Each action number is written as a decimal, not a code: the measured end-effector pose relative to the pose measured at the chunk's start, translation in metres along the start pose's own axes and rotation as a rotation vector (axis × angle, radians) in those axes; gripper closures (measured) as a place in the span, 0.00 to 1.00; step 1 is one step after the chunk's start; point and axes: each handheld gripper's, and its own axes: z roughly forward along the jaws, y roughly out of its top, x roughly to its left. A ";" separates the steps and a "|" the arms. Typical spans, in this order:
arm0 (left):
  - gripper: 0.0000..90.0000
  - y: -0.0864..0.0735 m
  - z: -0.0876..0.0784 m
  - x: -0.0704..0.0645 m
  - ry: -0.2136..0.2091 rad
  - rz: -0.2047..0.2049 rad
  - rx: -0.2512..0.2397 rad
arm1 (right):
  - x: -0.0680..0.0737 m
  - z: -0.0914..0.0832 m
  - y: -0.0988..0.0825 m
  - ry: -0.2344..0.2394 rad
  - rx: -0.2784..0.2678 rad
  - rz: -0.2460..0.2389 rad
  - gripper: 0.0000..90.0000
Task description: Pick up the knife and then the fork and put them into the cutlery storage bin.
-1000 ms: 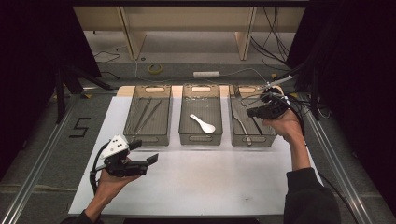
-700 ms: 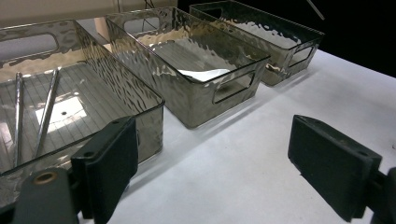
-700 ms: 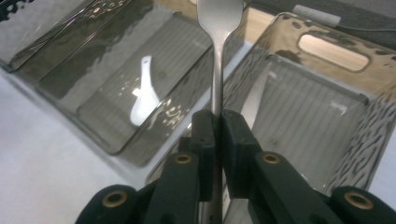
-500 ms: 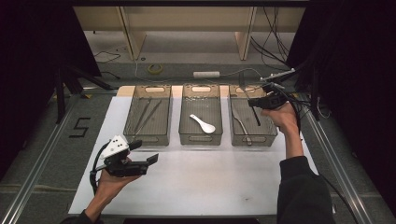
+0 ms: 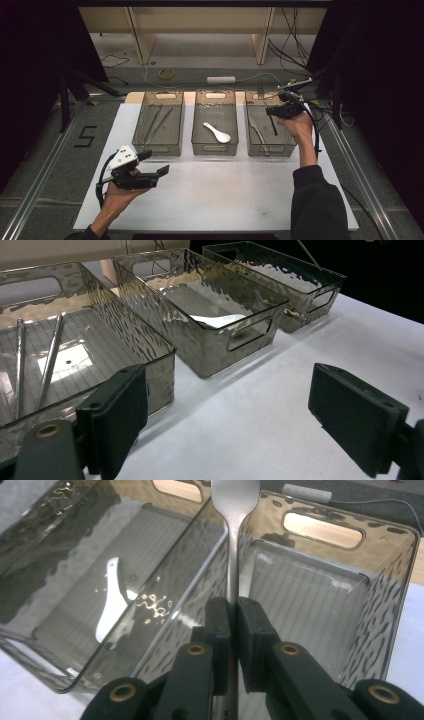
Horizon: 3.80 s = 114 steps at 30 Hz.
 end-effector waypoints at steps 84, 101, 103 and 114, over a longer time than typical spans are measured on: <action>0.18 0.000 0.000 0.000 -0.002 0.001 0.000 | 0.005 0.034 -0.036 -0.017 0.103 0.024 0.56; 0.18 0.000 0.000 0.000 -0.003 -0.001 -0.001 | 0.038 0.001 -0.044 0.070 -0.065 -0.009 0.38; 0.18 0.000 0.000 0.000 -0.003 0.000 0.000 | 0.041 -0.002 -0.046 0.078 -0.083 -0.006 0.38; 0.18 0.000 0.000 0.000 -0.004 0.000 0.002 | 0.061 -0.016 -0.059 0.096 -0.139 -0.049 0.35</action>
